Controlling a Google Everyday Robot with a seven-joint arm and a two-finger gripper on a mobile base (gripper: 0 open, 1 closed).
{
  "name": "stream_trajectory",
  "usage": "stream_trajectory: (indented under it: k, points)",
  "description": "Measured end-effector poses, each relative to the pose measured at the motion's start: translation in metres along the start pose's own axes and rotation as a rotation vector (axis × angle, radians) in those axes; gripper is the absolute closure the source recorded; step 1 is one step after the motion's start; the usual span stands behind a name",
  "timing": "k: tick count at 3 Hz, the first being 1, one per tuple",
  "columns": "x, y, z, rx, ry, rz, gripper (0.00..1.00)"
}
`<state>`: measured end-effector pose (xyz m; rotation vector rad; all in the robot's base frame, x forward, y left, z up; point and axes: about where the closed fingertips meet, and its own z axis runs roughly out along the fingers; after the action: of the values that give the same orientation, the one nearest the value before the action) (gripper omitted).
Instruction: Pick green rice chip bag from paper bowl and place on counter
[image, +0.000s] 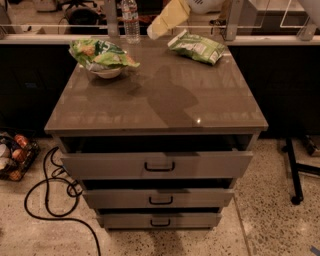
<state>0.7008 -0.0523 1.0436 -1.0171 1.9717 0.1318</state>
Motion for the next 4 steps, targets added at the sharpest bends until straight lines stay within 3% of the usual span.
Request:
stream_trajectory:
  k: [2, 3, 4]
  points:
    - [-0.024, 0.010, 0.104, -0.081, -0.068, 0.072, 0.00]
    - [-0.042, 0.028, 0.150, -0.164, -0.114, 0.087, 0.00]
    - [-0.042, 0.028, 0.150, -0.165, -0.115, 0.087, 0.00]
